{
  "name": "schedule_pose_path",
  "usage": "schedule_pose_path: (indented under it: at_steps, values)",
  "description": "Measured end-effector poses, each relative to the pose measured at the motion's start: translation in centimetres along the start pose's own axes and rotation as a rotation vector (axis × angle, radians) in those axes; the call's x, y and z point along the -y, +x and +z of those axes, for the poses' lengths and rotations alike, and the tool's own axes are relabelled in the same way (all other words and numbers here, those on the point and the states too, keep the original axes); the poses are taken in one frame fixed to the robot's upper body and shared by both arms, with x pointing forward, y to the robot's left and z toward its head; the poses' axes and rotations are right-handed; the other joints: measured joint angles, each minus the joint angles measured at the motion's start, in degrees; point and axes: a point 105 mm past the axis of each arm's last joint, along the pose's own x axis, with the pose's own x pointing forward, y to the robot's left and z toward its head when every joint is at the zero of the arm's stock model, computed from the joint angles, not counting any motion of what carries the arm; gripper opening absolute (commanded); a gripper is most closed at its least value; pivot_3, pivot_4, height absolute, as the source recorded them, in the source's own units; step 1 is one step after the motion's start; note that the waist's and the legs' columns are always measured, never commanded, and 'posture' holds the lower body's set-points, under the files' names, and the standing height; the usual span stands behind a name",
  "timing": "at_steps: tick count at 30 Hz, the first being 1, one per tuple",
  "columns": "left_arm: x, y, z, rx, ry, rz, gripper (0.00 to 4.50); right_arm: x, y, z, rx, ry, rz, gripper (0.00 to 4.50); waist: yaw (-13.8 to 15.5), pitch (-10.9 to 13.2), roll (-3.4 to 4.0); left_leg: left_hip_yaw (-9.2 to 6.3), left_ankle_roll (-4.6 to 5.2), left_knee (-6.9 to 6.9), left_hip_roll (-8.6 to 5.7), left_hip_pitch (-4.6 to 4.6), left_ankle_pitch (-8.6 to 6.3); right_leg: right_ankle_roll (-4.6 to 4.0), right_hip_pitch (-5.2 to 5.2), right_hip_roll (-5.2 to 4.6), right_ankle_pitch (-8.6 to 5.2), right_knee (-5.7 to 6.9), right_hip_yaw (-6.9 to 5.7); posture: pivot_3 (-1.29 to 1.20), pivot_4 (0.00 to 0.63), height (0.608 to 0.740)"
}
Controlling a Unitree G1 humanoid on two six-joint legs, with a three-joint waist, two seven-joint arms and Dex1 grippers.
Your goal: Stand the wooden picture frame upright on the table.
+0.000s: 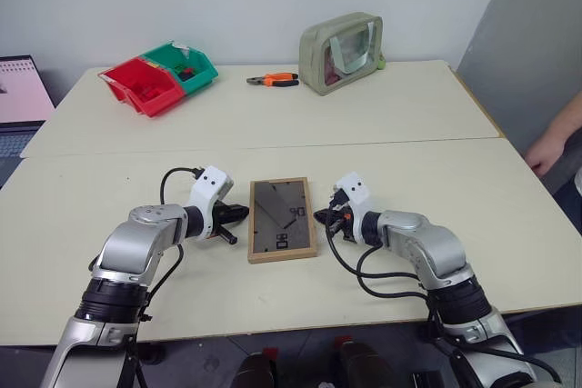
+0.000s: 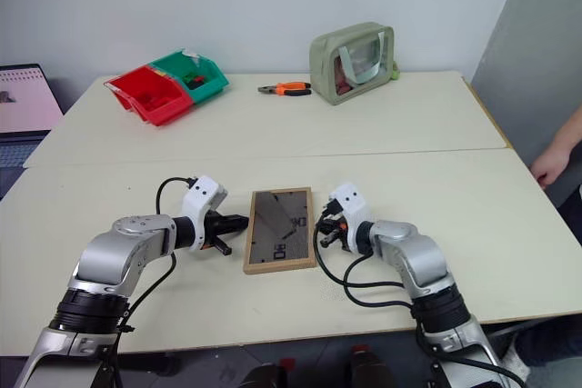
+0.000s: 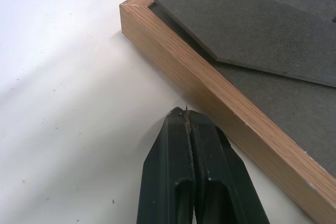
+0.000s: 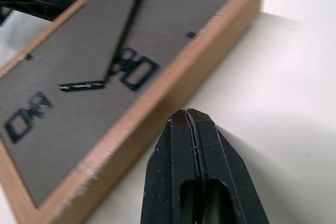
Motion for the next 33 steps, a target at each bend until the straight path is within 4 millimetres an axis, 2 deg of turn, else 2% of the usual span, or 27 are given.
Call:
schedule_pose_path:
  at_steps: [4,5,7,10,12,14,18,24,26,33]
  values:
    - [-1.0,-2.1,-1.1,-0.033,-0.014,0.0,0.07,1.7,-1.1,0.1,0.002,-0.047,-0.06,0.0,-0.3,0.0,0.0,0.06,0.0,-0.08,0.07,-0.01,-0.01,-0.01,-0.08,0.02,-0.01,-0.02,0.04,0.0,0.15,0.74]
    - [-1.0,-2.8,-1.5,-0.038,-0.052,-0.015,0.41,2.0,-1.2,0.2,0.009,-0.05,-0.069,0.0,-0.3,0.0,0.0,0.03,0.0,-0.09,0.07,-0.04,-0.01,-0.03,-0.1,0.03,-0.02,-0.03,0.02,0.0,0.15,0.74]
    - [-0.6,-4.5,-1.8,-0.027,-0.185,-0.092,0.74,2.2,-1.3,0.5,0.028,-0.063,-0.071,0.0,-0.2,0.0,-0.01,-0.06,0.0,-0.08,0.08,-0.18,-0.01,-0.03,-0.19,0.04,-0.04,-0.05,-0.02,0.0,0.15,0.74]
    - [0.7,-7.1,-0.6,0.015,-0.366,-0.239,1.19,2.4,-1.2,0.5,0.037,-0.069,-0.065,0.0,0.0,0.0,-0.03,-0.08,0.0,-0.06,0.05,-0.24,-0.01,0.01,-0.2,0.04,-0.06,-0.07,-0.12,0.0,0.15,0.74]
    - [1.5,-8.5,0.0,0.028,-0.496,-0.327,1.69,2.5,-1.1,0.5,0.045,-0.076,-0.059,0.0,0.1,0.0,-0.03,-0.07,0.0,-0.05,0.03,-0.22,-0.01,0.07,-0.15,0.02,-0.09,-0.08,-0.13,0.0,0.15,0.74]
    - [2.3,-9.1,0.3,0.02,-0.588,-0.392,2.15,2.5,-0.9,0.4,0.047,-0.078,-0.052,0.0,0.2,0.0,-0.03,-0.08,0.0,-0.01,0.03,-0.21,-0.01,0.15,-0.08,0.0,-0.13,-0.12,-0.13,0.0,0.15,0.74]
    - [3.5,-8.8,-0.2,-0.018,-0.696,-0.463,2.84,1.7,-0.4,0.6,0.052,-0.096,-0.021,0.0,0.1,0.0,-0.03,-0.07,0.0,-0.02,0.06,-0.17,-0.01,0.0,-0.08,-0.03,-0.04,-0.11,-0.11,0.0,0.15,0.74]
    - [3.7,-7.6,-1.4,-0.042,-0.765,-0.451,4.12,0.7,0.3,0.3,0.051,-0.088,0.01,0.0,0.2,0.0,-0.04,-0.12,-0.01,-0.04,0.07,-0.15,0.0,-0.06,-0.09,-0.15,-0.01,-0.09,-0.11,0.0,0.15,0.74]
    - [3.8,-7.1,-1.7,-0.044,-0.791,-0.454,4.42,0.3,0.5,0.0,0.046,-0.085,0.02,0.0,0.2,0.0,-0.04,-0.1,-0.02,-0.04,0.06,-0.15,0.0,-0.07,-0.09,-0.17,0.0,-0.09,-0.12,0.0,0.15,0.74]
    - [4.0,-5.4,-2.8,-0.071,-0.835,-0.474,4.42,-0.5,1.3,0.3,0.059,-0.086,0.022,0.0,0.2,0.0,-0.02,-0.1,-0.02,-0.04,0.05,-0.13,0.0,-0.08,-0.07,-0.23,0.0,-0.09,-0.11,0.0,0.15,0.74]
